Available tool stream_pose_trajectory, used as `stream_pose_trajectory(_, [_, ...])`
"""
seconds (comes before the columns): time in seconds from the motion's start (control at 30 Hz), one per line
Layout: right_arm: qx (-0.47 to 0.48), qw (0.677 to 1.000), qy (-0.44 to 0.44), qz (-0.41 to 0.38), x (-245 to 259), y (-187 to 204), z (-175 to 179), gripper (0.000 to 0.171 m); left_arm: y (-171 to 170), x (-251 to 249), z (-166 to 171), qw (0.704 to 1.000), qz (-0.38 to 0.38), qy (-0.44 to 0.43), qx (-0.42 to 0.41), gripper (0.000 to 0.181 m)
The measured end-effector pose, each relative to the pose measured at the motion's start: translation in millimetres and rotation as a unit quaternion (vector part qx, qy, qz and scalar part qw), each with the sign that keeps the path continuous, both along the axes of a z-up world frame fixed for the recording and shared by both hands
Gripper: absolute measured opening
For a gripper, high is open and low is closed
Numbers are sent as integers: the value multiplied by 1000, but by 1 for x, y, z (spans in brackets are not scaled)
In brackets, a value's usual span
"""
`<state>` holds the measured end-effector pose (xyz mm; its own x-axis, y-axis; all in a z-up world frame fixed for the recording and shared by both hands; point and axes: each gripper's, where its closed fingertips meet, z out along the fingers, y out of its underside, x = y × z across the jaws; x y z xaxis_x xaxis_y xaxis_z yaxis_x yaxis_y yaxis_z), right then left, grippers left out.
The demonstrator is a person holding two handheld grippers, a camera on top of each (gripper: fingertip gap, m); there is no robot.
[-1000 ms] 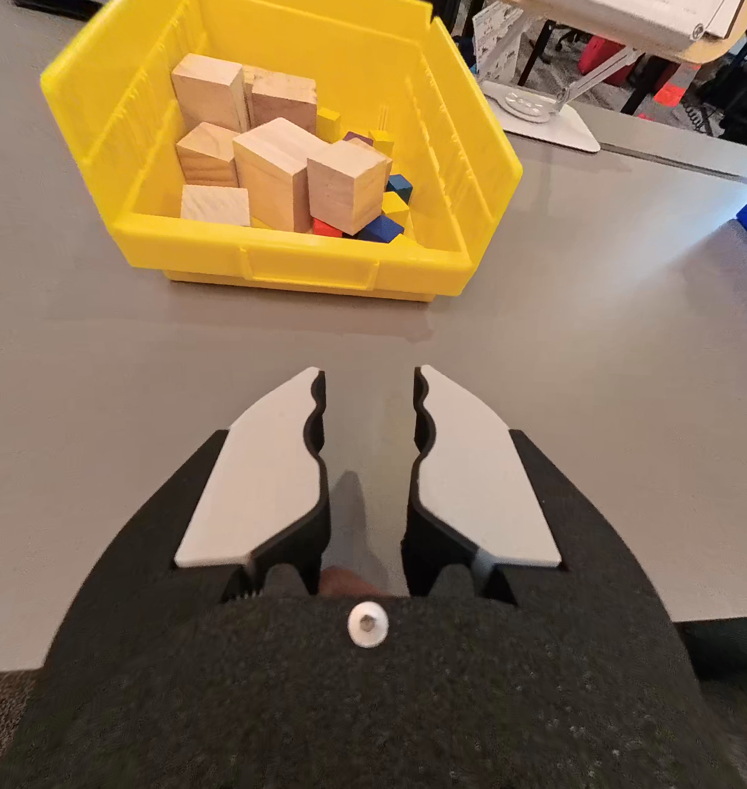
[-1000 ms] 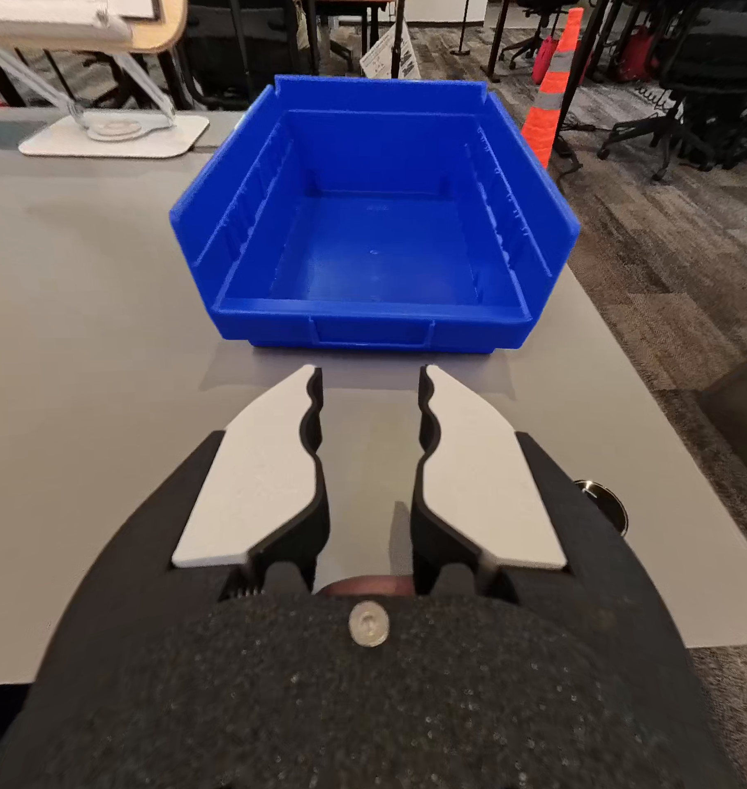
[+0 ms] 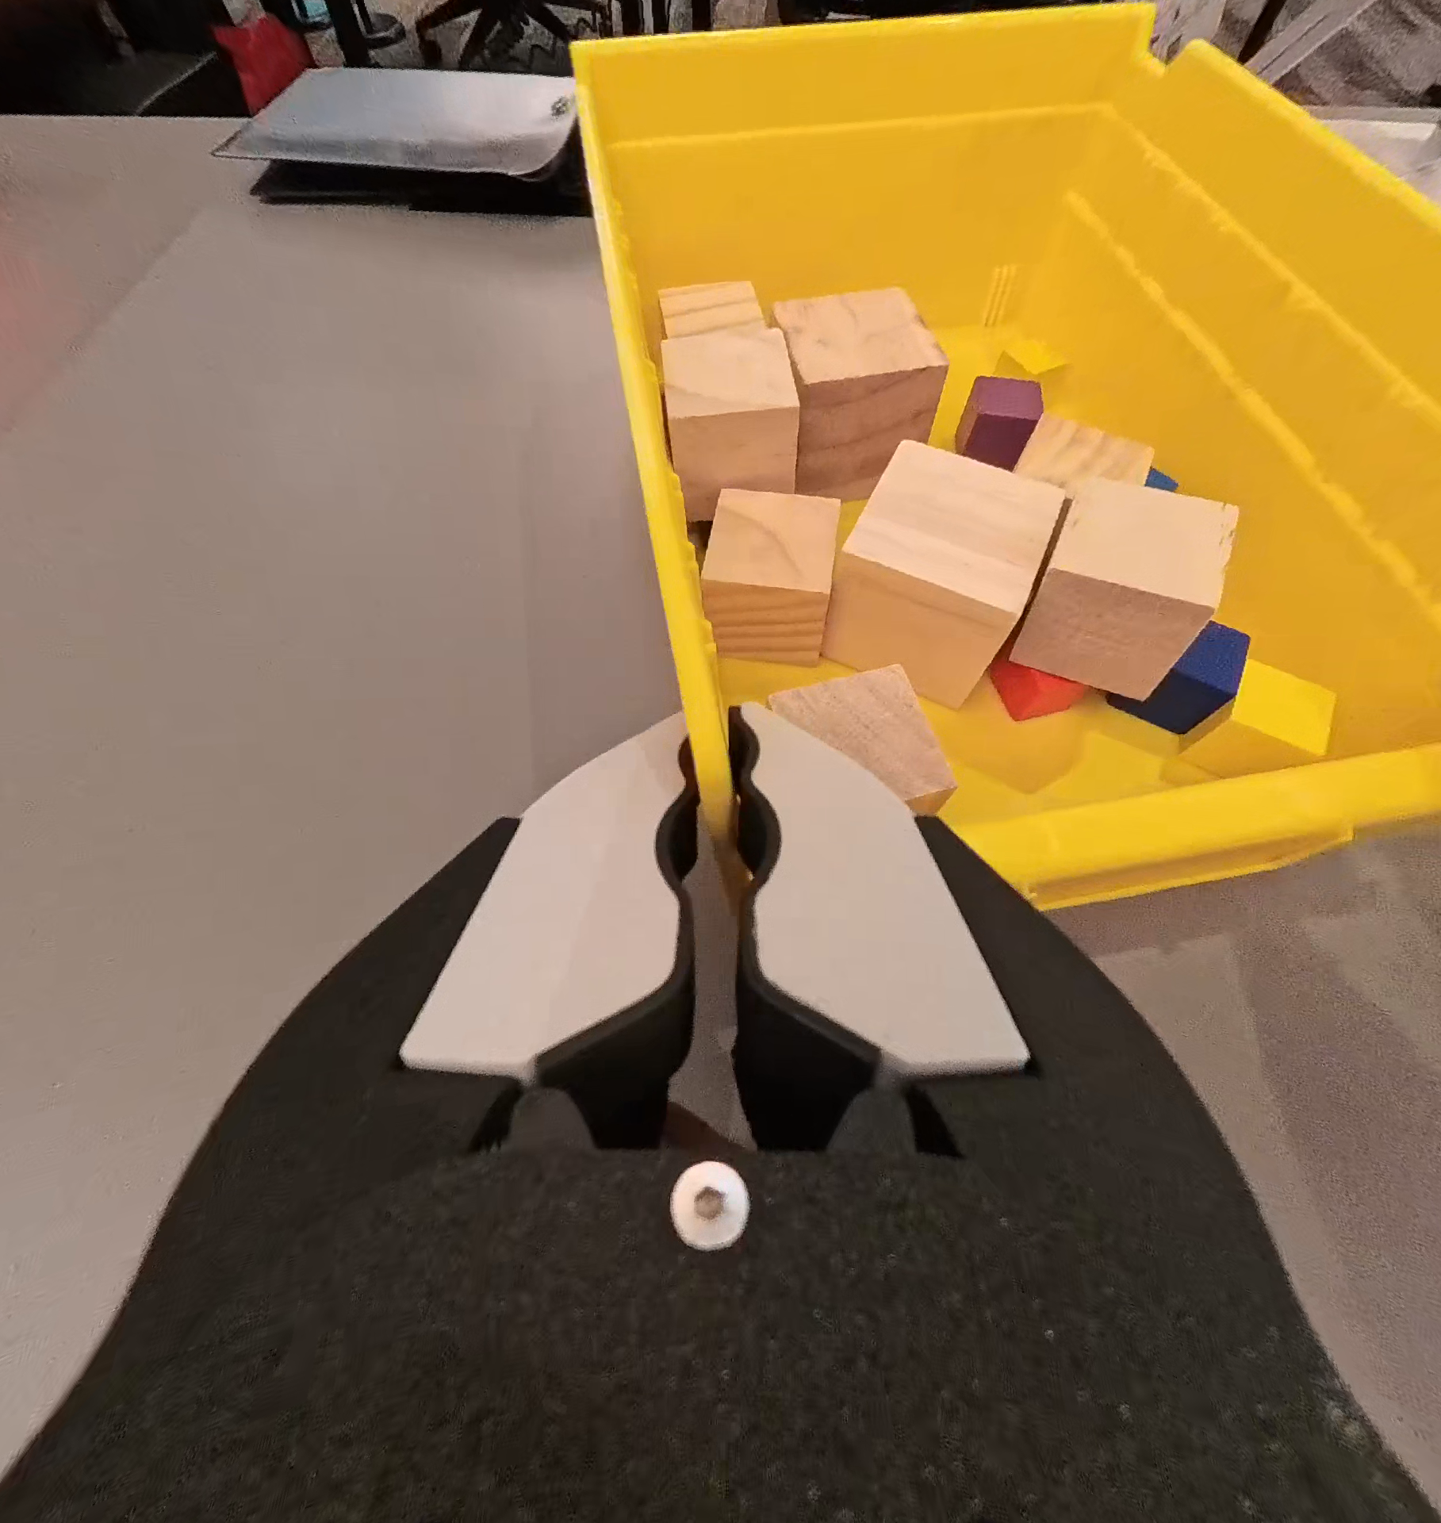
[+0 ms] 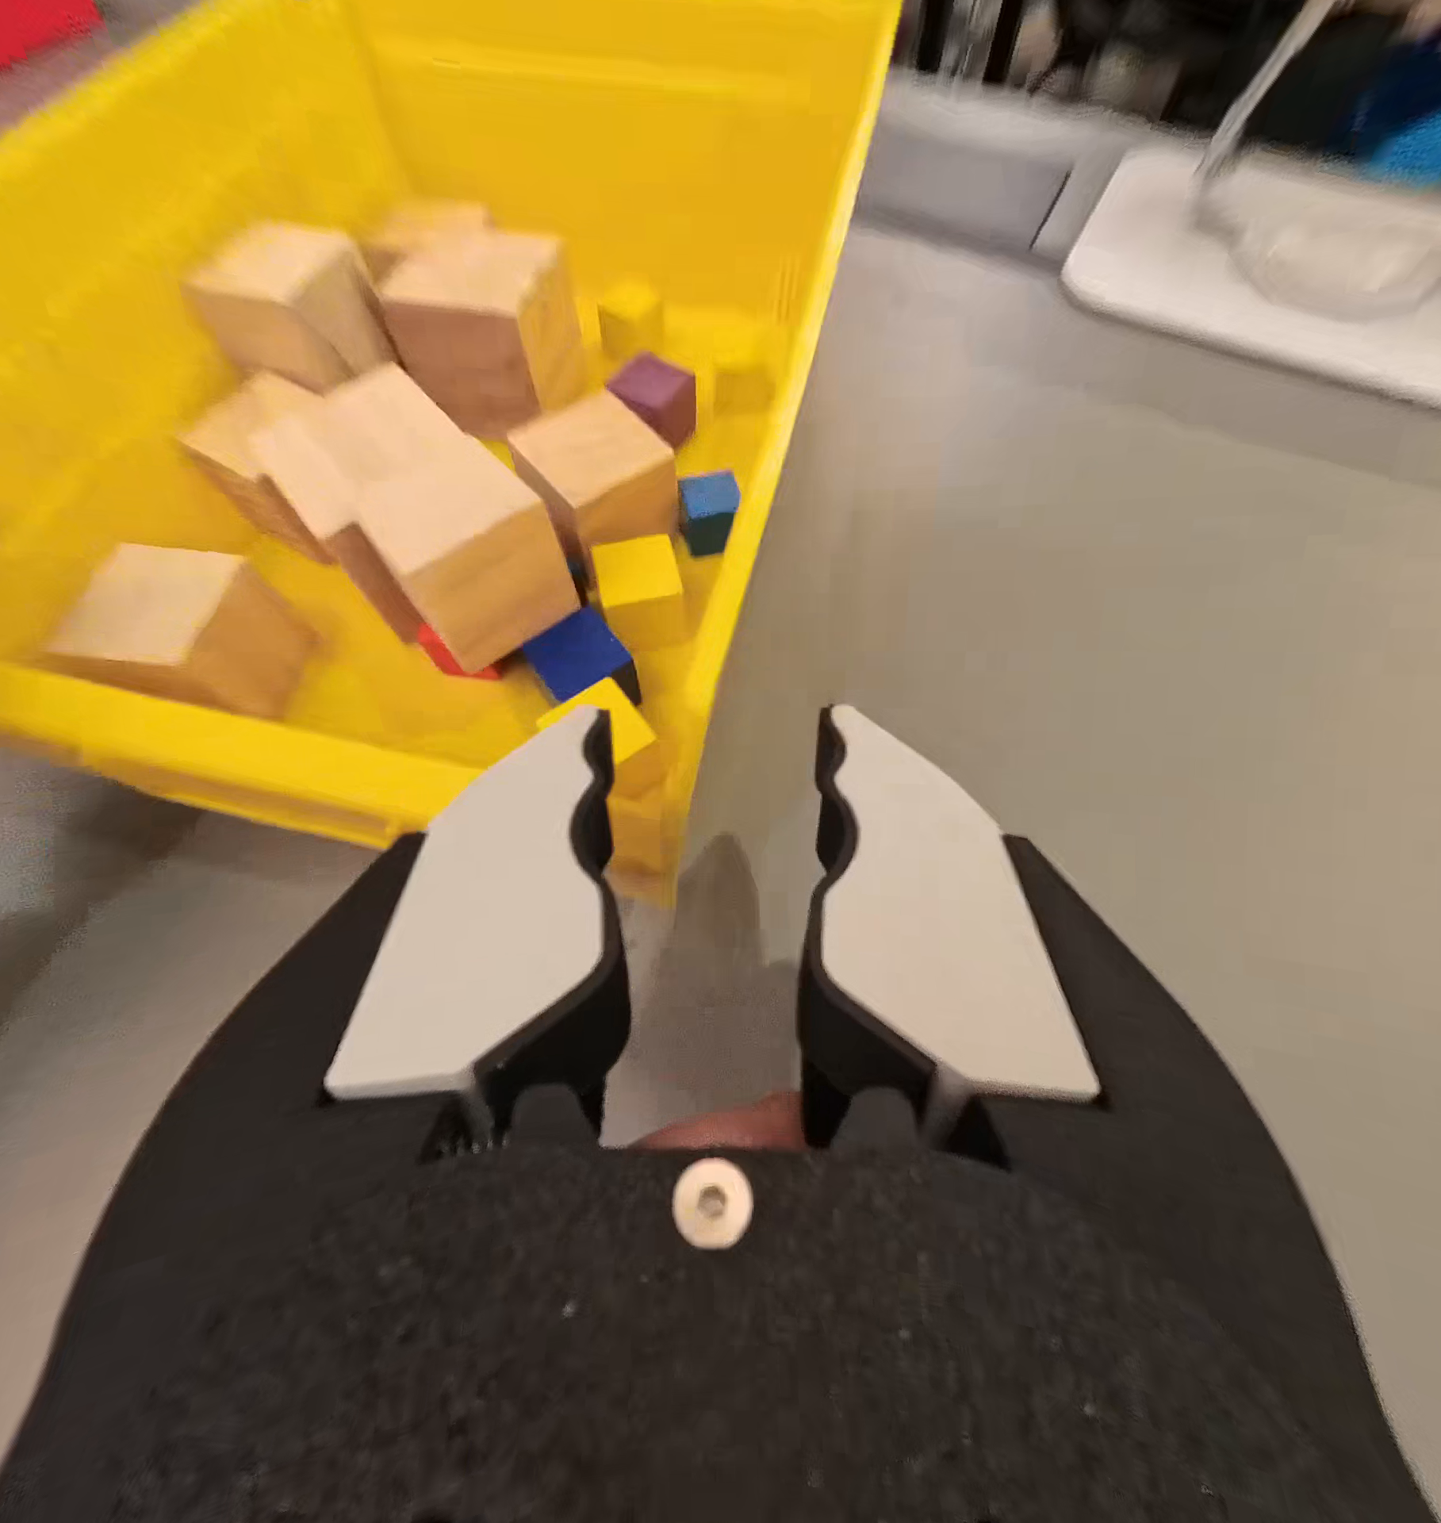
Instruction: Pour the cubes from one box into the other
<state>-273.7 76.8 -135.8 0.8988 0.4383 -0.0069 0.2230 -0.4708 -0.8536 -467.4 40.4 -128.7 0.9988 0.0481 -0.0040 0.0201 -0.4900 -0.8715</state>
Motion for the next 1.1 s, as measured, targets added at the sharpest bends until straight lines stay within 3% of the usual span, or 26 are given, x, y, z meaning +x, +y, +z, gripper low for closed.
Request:
stream_pose_trajectory(0.1, [-33, 998, 43, 16, -3, 8, -4, 10, 0, 6, 2, 1000, -2, 3, 2, 4])
stream_pose_trajectory(0.2, [5, 1000, 15, -20, 23, 8, 13, 2, -5, 29, 17, 999, -22, 36, 2, 4])
stream_pose_trajectory(0.33, [38, 997, 1, -66, 78, -4, 50, 2, -2, 80, 45, 998, -57, 15, 4, 4])
stream_pose_trajectory(0.5, [92, 985, -10, -145, 181, -24, 115, 1, 1, 179, 107, 992, -112, 24, 59, 4])
stream_pose_trajectory(0.63, [111, 971, -34, -209, 280, -54, 172, 2, -2, 279, 158, 982, -172, 7, 77, 4])
stream_pose_trajectory(0.77, [90, 951, -82, -283, 391, -87, 217, 2, -6, 397, 187, 968, -241, -33, 56, 4])
stream_pose_trajectory(0.93, [25, 925, -143, -352, 511, -123, 239, 1, -23, 530, 179, 945, -312, -96, -12, 4])
stream_pose_trajectory(1.1, [-28, 906, -213, -364, 566, -153, 231, 1, -56, 596, 144, 924, -342, -160, -67, 4])
